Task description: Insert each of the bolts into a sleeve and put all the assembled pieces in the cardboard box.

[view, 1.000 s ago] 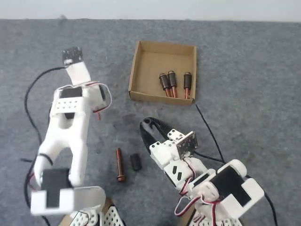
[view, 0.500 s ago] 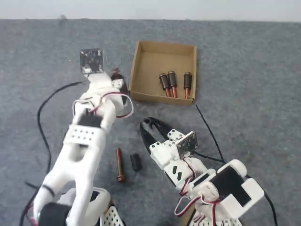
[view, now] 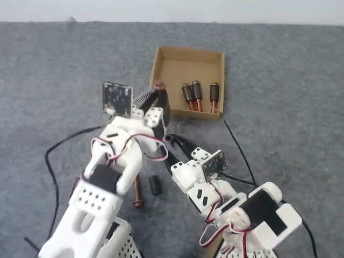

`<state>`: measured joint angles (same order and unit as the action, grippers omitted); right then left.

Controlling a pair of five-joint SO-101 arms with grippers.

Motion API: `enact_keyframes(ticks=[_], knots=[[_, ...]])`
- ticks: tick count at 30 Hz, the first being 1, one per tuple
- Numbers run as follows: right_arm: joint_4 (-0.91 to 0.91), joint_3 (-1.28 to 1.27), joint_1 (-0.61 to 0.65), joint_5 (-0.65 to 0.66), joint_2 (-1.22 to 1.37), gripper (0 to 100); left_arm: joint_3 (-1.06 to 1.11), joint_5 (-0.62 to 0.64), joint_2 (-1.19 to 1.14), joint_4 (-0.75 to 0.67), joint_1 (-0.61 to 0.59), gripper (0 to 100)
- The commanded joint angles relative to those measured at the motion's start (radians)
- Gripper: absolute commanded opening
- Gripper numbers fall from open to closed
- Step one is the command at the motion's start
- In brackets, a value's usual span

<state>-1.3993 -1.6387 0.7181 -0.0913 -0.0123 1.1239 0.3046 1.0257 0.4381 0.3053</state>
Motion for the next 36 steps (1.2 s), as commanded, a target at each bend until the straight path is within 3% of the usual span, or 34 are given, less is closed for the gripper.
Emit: enact_keyframes(ticks=[1, 6, 14, 36], knots=[[-0.025, -0.002, 0.007, -0.009, -0.05, 0.6, -0.015, 0.009, 0.112, 0.057, 0.009, 1], [-0.027, -0.002, 0.007, -0.009, -0.05, 0.6, 0.019, 0.009, 0.163, 0.074, 0.017, 1], [-0.077, -0.021, 0.007, -0.009, -0.051, 0.6, 0.145, 0.006, 0.21, -0.066, 0.064, 1], [-0.137, -0.037, 0.007, -0.009, -0.048, 0.6, 0.199, 0.006, 0.23, -0.063, 0.1, 1]])
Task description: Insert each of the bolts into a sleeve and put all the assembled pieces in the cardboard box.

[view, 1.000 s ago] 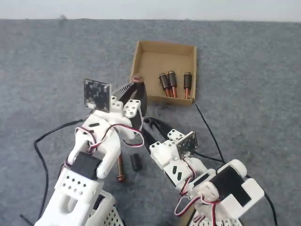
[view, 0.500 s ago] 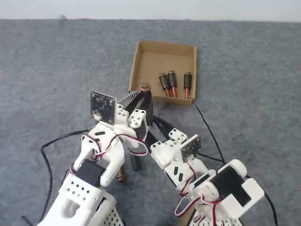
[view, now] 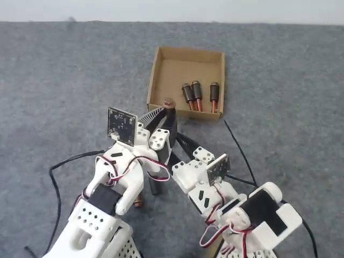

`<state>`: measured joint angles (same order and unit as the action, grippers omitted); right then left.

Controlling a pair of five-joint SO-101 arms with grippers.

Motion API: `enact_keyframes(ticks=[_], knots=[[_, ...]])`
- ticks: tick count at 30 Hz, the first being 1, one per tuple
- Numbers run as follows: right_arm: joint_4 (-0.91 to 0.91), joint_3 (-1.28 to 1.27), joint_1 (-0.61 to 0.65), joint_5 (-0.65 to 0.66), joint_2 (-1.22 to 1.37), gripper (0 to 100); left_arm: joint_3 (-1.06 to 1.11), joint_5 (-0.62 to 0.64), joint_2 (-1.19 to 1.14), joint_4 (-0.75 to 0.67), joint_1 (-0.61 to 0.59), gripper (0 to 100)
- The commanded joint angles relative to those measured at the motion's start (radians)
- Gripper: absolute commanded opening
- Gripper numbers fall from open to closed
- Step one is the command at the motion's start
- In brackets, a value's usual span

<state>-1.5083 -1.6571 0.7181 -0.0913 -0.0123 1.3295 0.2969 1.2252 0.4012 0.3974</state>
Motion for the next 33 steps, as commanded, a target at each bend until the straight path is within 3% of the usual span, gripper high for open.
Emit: enact_keyframes(ticks=[1, 18, 23, 33], knots=[[-0.028, -0.02, 0.007, -0.009, -0.048, 0.6, -0.007, 0.014, 0.031, -0.026, 0.009, 1], [-0.025, -0.02, 0.005, -0.008, -0.042, 0.6, 0.021, 0.014, 0.032, -0.025, 0.006, 1], [0.047, -0.008, -0.018, -0.006, -0.051, 0.6, 0.054, -0.061, 0.032, -0.021, 0.009, 1], [0.076, 0.008, -0.042, 0.034, -0.051, 0.6, 0.105, -0.064, 0.034, -0.02, 0.005, 1]])
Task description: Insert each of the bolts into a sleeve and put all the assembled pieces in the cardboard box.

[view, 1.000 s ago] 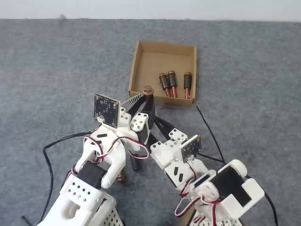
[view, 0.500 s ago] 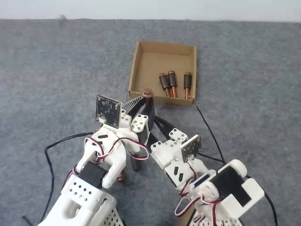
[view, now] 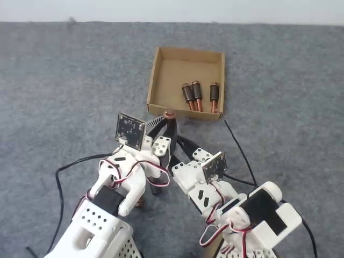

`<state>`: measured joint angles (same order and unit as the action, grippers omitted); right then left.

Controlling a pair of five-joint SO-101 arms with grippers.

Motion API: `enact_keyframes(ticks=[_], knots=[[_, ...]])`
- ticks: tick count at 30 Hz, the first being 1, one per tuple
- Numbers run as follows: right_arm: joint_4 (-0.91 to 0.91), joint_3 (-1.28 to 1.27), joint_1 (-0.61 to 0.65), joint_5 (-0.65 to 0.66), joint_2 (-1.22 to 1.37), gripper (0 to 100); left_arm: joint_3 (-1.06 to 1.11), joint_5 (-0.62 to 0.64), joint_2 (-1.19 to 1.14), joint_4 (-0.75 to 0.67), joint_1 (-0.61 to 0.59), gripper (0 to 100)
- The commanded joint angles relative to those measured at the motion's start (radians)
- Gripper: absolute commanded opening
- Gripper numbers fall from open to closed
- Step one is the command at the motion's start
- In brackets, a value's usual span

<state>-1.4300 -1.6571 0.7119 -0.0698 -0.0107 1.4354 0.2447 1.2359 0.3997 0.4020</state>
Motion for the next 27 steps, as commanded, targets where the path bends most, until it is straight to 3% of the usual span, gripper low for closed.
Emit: enact_keyframes(ticks=[1, 27], knots=[[-0.002, 0.015, -0.042, 0.011, -0.053, 0.6, 0.007, -0.012, 0.023, -0.018, 0.005, 1], [-0.004, 0.031, -0.07, 0.008, -0.053, 0.6, 0.162, -0.017, 0.023, -0.025, 0.026, 1]])
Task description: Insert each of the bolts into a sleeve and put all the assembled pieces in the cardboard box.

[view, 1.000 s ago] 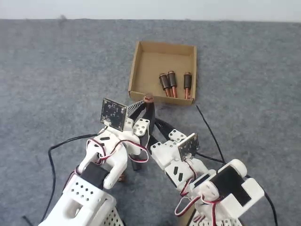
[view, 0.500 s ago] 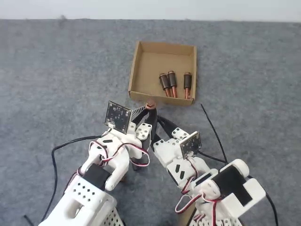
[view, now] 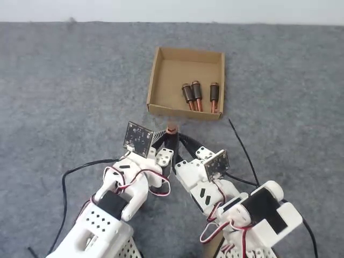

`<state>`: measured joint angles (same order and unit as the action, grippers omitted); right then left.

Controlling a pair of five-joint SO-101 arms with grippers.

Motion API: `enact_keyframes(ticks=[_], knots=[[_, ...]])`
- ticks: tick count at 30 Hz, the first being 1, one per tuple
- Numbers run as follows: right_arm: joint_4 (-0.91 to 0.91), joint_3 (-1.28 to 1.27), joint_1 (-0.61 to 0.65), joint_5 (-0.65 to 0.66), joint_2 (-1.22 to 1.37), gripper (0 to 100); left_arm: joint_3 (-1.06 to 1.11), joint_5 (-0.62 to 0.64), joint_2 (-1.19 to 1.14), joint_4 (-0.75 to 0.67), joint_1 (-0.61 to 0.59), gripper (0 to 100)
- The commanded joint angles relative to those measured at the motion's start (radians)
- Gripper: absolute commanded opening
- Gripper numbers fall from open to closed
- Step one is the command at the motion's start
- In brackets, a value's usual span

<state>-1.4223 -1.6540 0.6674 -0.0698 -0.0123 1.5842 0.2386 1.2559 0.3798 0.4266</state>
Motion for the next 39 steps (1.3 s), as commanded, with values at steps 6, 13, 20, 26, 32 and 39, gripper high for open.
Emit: enact_keyframes(ticks=[6, 13, 20, 26, 32, 39], knots=[[-0.012, 0.028, -0.025, 0.008, -0.051, 0.6, 0.008, -0.009, 0.003, -0.005, 0.0, 9], [-0.012, 0.028, -0.035, 0.008, -0.051, 0.6, 0.019, -0.002, 0.003, 0.002, -0.005, 24], [-0.012, 0.029, -0.036, 0.008, -0.051, 0.6, 0.018, -0.003, 0.003, 0.002, -0.005, 24], [-0.01, 0.029, -0.036, 0.008, -0.051, 0.6, -0.019, -0.002, 0.003, 0.002, -0.031, 24], [-0.004, 0.029, -0.036, 0.008, -0.051, 0.6, -0.068, 0.0, 0.003, 0.002, -0.112, 24], [-0.002, 0.038, -0.036, 0.008, -0.044, 0.6, -0.122, -0.003, 0.003, 0.003, -0.115, 20]])
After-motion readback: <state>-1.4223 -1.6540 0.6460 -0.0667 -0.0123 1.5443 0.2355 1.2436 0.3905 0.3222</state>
